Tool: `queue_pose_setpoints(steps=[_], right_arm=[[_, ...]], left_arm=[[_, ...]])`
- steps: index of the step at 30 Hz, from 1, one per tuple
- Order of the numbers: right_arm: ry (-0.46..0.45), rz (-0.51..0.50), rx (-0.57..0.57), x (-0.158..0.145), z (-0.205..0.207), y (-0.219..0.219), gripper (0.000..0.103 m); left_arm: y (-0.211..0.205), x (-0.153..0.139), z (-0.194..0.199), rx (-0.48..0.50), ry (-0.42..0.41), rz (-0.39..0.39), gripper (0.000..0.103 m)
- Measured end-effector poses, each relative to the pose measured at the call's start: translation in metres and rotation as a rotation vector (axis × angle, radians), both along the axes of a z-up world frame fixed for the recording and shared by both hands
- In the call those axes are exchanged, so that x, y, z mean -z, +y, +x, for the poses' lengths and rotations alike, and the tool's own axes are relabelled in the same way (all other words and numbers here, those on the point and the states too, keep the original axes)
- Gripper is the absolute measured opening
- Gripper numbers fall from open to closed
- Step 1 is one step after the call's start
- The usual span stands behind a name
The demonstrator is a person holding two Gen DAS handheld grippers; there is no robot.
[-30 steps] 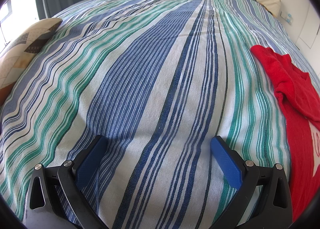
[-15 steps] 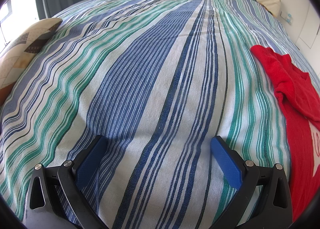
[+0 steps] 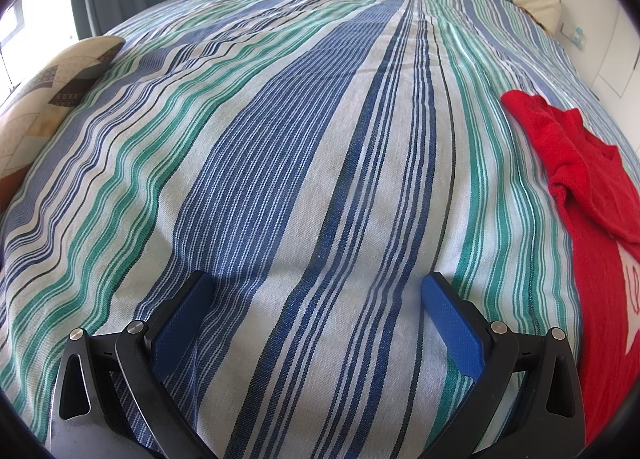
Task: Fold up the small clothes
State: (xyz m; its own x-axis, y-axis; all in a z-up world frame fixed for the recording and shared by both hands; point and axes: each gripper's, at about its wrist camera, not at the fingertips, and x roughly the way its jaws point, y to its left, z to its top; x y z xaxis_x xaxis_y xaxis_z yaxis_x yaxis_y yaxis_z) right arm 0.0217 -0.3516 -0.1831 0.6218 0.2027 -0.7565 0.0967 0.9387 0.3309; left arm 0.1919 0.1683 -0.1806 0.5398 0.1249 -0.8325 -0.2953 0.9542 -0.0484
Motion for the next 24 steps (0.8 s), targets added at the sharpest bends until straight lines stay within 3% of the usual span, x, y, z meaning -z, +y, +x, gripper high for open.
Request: queue_pose_setpoints(steps=[24], right_arm=[[-0.004, 0.01, 0.01, -0.0008, -0.0005, -0.0025, 0.103]], left_arm=[[-0.0001, -0.0001, 0.0001, 0.0, 0.0, 0.0, 0.103]])
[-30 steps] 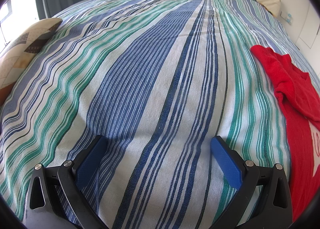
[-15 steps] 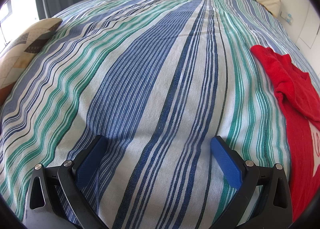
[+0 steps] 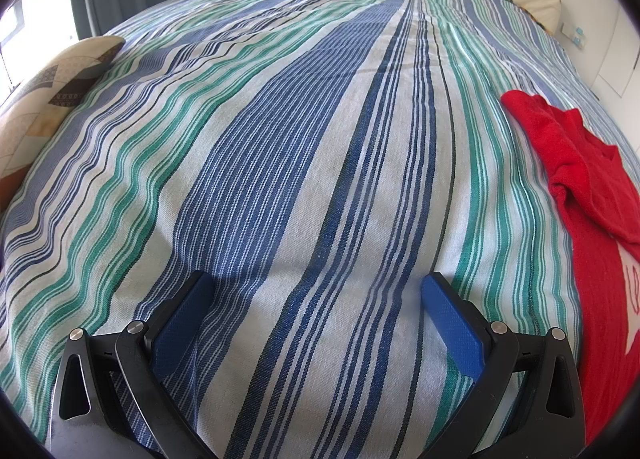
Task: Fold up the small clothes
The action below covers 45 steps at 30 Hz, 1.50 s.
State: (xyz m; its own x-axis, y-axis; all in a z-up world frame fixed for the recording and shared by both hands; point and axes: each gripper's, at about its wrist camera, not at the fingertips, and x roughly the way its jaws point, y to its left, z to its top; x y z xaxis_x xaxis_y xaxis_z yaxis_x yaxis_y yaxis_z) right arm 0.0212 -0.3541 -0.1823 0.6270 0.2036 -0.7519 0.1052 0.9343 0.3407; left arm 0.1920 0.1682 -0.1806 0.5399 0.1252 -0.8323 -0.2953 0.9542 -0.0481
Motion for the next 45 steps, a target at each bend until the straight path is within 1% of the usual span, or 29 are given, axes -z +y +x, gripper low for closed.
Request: queue_pose_setpoints(steps=[6, 17, 45], right_arm=[[0.002, 0.009, 0.013, 0.0005, -0.0019, -0.0016, 0.103], [-0.005, -0.011, 0.007, -0.0028, -0.0022, 0.0035, 0.102], [0.004, 0.011, 0.037, -0.0003, -0.001, -0.0058, 0.103]], left_arm=[[0.0002, 0.0, 0.0, 0.0, 0.0, 0.0, 0.103], [0.0004, -0.0002, 0.0, 0.0, 0.0, 0.0, 0.103], [-0.0006, -0.0009, 0.0006, -0.003, -0.001, 0.008, 0.103]])
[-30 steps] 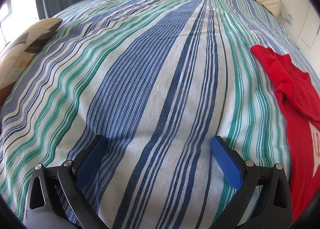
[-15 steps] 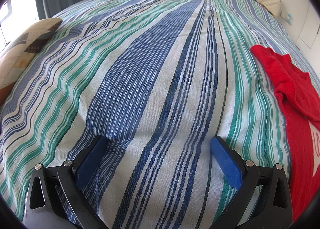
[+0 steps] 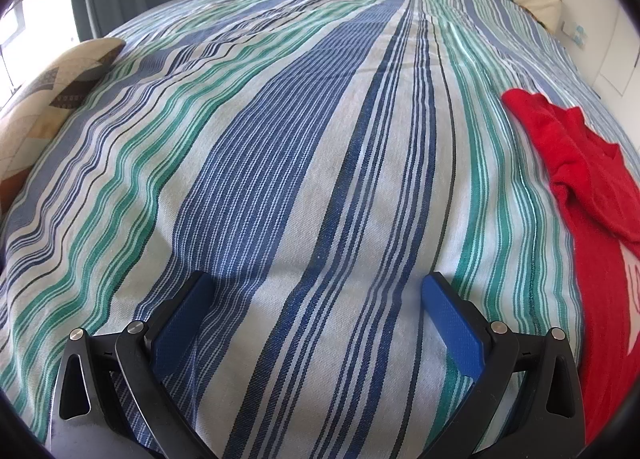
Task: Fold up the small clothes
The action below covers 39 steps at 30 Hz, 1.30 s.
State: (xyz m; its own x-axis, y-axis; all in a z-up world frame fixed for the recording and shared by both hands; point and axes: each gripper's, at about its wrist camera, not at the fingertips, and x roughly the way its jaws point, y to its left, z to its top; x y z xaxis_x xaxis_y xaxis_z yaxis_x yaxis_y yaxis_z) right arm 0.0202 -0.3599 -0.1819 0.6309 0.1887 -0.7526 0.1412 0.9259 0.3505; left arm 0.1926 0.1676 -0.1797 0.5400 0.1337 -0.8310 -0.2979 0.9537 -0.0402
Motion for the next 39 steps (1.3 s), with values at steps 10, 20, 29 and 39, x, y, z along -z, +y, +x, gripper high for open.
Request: queue_pose_setpoints(steps=[10, 20, 29, 39], right_arm=[[0.016, -0.005, -0.007, 0.005, 0.005, 0.002, 0.103], [0.009, 0.004, 0.002, 0.004, 0.005, -0.001, 0.103], [-0.082, -0.153, -0.06, -0.076, -0.021, -0.041, 0.103], [0.102, 0.122, -0.341, -0.06, -0.025, -0.027, 0.102]], left_arm=[[0.0, 0.0, 0.0, -0.01, 0.0, -0.003, 0.103], [0.006, -0.001, 0.009, -0.007, 0.078, -0.051, 0.103], [-0.024, -0.103, -0.076, 0.268, -0.005, -0.093, 0.098], [-0.106, -0.076, -0.13, 0.481, 0.143, -0.337, 0.099]])
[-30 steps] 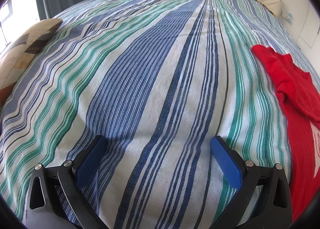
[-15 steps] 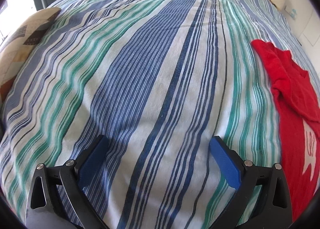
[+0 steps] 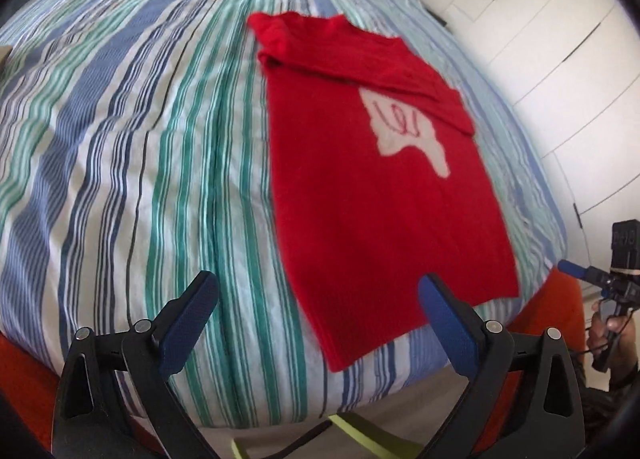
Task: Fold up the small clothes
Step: 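Move both open grippers to the hem of the red sweater, then grasp the sweater hem with the left gripper while the right gripper grasps it too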
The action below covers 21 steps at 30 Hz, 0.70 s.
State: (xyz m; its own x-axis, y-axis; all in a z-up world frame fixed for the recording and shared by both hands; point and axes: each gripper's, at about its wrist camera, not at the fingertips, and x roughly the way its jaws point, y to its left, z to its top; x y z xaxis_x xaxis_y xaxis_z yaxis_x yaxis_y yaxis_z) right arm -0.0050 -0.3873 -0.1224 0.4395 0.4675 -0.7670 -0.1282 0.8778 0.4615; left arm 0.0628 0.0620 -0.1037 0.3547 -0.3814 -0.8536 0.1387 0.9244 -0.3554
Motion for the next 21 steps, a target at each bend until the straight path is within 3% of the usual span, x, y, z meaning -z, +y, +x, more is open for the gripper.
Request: queue_pose_setpoints(steps=[5, 7, 8, 10, 11, 12, 13, 17, 21], right_arm=[[0.146, 0.097, 0.038, 0.053, 0.028, 0.027, 0.094], [0.211, 0.108, 0.059, 0.074, 0.037, 0.032, 0.091], [0.24, 0.12, 0.074, 0.085, 0.04, 0.034, 0.089], [0.305, 0.137, 0.093, 0.104, 0.045, 0.038, 0.08], [0.317, 0.135, 0.094, 0.108, 0.046, 0.04, 0.064], [0.315, 0.134, 0.089, 0.108, 0.046, 0.041, 0.029], [0.302, 0.14, 0.097, 0.104, 0.046, 0.039, 0.009], [0.204, 0.174, 0.191, 0.078, 0.045, 0.016, 0.005], [0.057, 0.176, 0.229, 0.042, 0.07, 0.008, 0.005]], left_arm=[[-0.011, 0.022, -0.009, 0.012, 0.074, -0.05, 0.087], [-0.021, 0.03, -0.013, 0.044, 0.101, -0.024, 0.073], [-0.022, 0.032, -0.015, 0.056, 0.108, -0.015, 0.06], [-0.024, 0.035, -0.015, 0.074, 0.131, -0.062, 0.02], [-0.022, 0.037, -0.013, 0.07, 0.158, -0.113, 0.006], [-0.018, 0.035, -0.012, 0.051, 0.164, -0.137, 0.005], [-0.016, 0.03, -0.011, 0.042, 0.153, -0.149, 0.005], [-0.005, -0.011, 0.005, 0.009, 0.063, -0.277, 0.005], [-0.003, -0.05, 0.064, -0.011, -0.026, -0.355, 0.005]])
